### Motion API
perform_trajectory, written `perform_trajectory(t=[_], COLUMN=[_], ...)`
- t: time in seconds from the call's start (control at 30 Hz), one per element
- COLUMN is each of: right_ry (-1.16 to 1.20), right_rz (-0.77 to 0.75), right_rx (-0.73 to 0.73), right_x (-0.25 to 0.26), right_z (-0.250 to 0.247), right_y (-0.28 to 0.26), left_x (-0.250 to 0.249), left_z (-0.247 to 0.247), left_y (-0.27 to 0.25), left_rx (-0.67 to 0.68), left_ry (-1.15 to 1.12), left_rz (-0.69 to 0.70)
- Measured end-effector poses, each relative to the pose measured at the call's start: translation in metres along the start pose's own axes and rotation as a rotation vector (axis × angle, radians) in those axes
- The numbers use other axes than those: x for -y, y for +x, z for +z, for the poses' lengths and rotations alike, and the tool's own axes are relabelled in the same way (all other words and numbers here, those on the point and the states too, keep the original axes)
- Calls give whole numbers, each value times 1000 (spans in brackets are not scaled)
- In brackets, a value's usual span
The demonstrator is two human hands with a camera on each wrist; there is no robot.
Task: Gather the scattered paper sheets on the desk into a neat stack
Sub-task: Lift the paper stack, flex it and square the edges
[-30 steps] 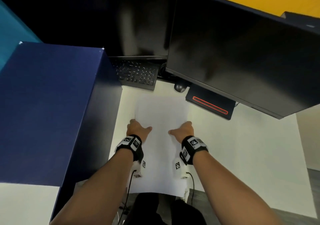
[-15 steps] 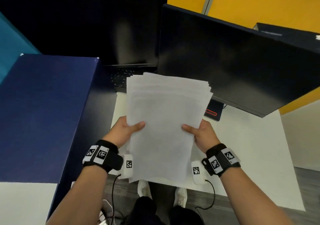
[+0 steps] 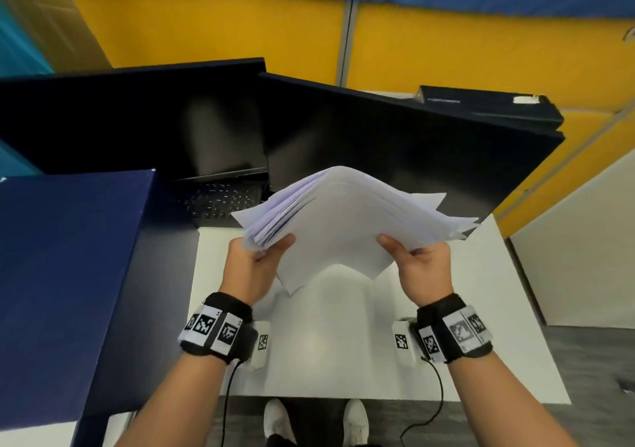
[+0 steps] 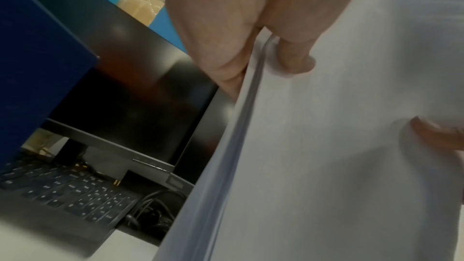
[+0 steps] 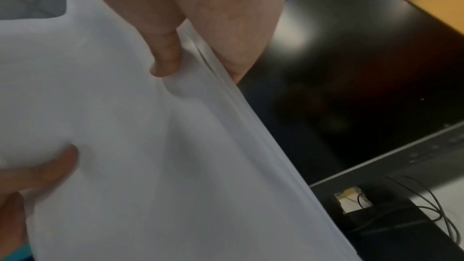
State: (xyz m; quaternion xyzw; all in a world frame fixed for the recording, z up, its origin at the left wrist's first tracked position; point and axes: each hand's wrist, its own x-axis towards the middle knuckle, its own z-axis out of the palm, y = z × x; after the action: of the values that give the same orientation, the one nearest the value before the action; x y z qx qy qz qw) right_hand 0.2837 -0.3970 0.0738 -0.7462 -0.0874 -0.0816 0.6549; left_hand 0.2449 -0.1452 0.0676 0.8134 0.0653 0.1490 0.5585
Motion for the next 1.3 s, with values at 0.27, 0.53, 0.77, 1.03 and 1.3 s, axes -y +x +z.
perform_trajectory(t=[0.27, 0.53, 0.77, 1.03, 1.3], right_ry=[-7, 65, 17, -50, 122], right_rz=[361, 173, 356, 285, 189], right_rx=[41, -96, 81, -56, -102], right_x=[-53, -33, -51, -49, -23], right_z=[-6, -7, -9, 1, 2], right_y=[-6, 4, 6, 6, 12], left_x=[50, 21, 43, 41, 5], left_z=[32, 21, 24, 25, 29], left_y=[7, 16, 19, 21, 13], left_rx=[167, 85, 134, 104, -49], left_ry=[46, 8, -69, -75, -369], left_rz=[-319, -123, -257, -161, -46])
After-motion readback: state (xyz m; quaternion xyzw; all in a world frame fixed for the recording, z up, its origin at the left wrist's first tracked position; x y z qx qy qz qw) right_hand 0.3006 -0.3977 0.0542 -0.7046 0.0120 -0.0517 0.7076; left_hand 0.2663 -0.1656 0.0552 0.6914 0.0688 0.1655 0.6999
